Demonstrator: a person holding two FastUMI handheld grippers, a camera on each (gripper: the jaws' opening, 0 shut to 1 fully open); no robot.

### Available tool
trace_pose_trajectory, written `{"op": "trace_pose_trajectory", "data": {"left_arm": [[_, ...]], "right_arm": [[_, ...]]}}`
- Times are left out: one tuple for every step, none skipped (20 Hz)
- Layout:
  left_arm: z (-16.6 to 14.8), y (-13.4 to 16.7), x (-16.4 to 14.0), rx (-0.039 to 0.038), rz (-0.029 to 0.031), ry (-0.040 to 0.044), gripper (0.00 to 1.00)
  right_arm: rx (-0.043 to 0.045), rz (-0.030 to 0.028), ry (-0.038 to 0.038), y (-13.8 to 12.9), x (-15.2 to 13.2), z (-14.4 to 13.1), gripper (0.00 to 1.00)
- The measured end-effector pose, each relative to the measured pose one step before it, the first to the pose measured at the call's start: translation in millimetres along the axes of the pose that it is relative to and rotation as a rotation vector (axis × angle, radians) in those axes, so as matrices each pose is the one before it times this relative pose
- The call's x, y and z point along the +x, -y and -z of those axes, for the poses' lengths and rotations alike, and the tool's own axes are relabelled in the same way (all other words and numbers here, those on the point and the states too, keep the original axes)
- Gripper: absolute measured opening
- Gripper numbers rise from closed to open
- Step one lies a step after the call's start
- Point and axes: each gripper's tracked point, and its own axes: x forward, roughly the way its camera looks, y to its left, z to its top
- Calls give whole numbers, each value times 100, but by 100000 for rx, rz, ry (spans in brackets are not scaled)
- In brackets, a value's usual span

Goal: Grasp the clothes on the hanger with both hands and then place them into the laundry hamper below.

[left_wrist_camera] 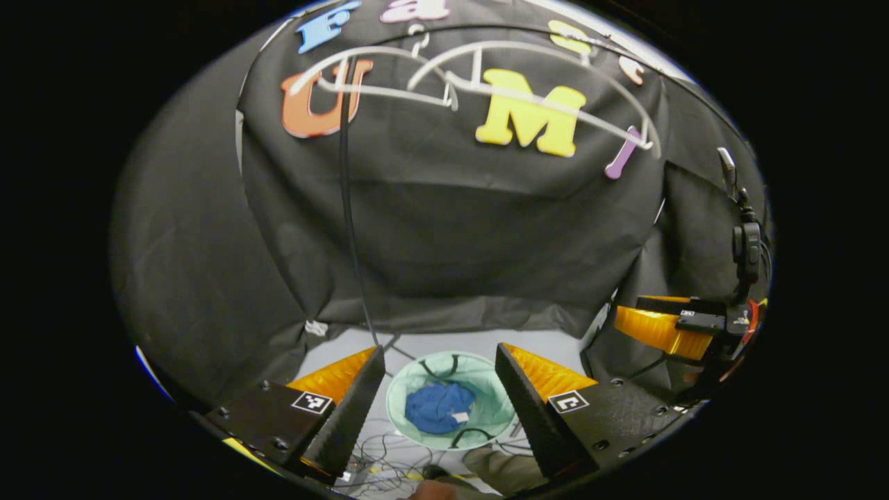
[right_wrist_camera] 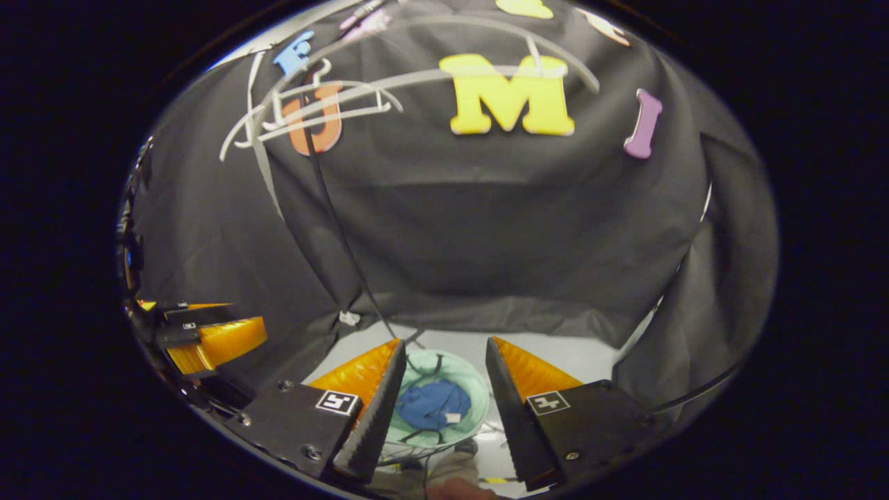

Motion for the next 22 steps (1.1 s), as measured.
{"op": "trace_pose_trajectory", "data": {"left_arm": [[-1638, -98, -1452, 691, 126, 4752, 97], [-1627, -253, -1367, 1026, -272, 5058, 97], [-1809, -338, -1342, 1270, -485, 5263, 97], [-1920, -333, -1554, 1085, -208, 5214, 97], [-1967, -317, -1406, 686, 102, 5169, 100], [-1860, -232, -1453, 493, 405, 4927, 96], [-1484, -244, -1036, 556, 400, 4843, 97], [-1366, -293, -629, 1262, 126, 4305, 95], [-1443, -458, -804, 1663, -593, 3251, 93], [-1603, -717, -694, 2074, -1312, 3610, 92], [-1729, -588, -693, 1620, -1628, 3693, 94], [-1761, -393, -991, 724, -1504, 3840, 96], [-1694, 86, -785, 138, -1680, 4131, 98], [-1621, -139, -1012, 80, -2148, 3898, 100], [-1587, -396, -1000, 138, -2366, 3948, 99], [-1239, 120, -521, 423, -1988, 3174, 98], [-1048, 436, -651, 512, -554, 2599, 97], [-1144, 524, -841, 526, -812, 2534, 96], [-1380, -17, -793, 321, -1433, 2959, 96], [-1030, 286, -679, 384, -1117, 3019, 97], [-1392, 332, -992, -9, -1009, 3436, 98], [-1109, 536, -1028, 260, -1070, 3275, 99]], "right_arm": [[367, 1254, 4811, -312, -1973, -1348, 75], [771, 305, 4214, -322, -1971, -1366, 75], [1349, 1310, 4255, 149, -1877, -923, 75], [1032, 1758, 4277, -10, -2234, -1557, 75], [744, 2646, 5011, 3, -2673, -1820, 75], [353, 2218, 4846, 356, -2364, -1475, 75], [455, 1994, 5165, 427, -1766, -1387, 75], [716, 1368, 4344, 377, -1375, -1542, 78], [589, 1630, 4316, 648, -891, -1329, 85], [693, 660, 3362, 401, -898, -1563, 92], [369, 327, 2741, 418, -1272, -1497, 99], [319, 295, 2857, 487, -975, -1453, 99], [350, 361, 3510, 577, -886, -1497, 99], [-226, 293, 4103, 747, -977, -1435, 99], [-1043, -29, 3320, 582, -725, -1171, 99], [-1164, -181, 3671, 677, -884, -1244, 99], [-942, -733, 2886, 663, -707, -1016, 99], [-523, -824, 2348, 767, -622, -914, 99], [-730, -687, 1479, 1072, -697, -883, 99], [-509, -96, 1231, 1316, -400, -490, 99], [-621, 523, 1207, 1459, -652, -534, 99], [-495, 908, 1489, 1607, -964, -760, 98]]}}
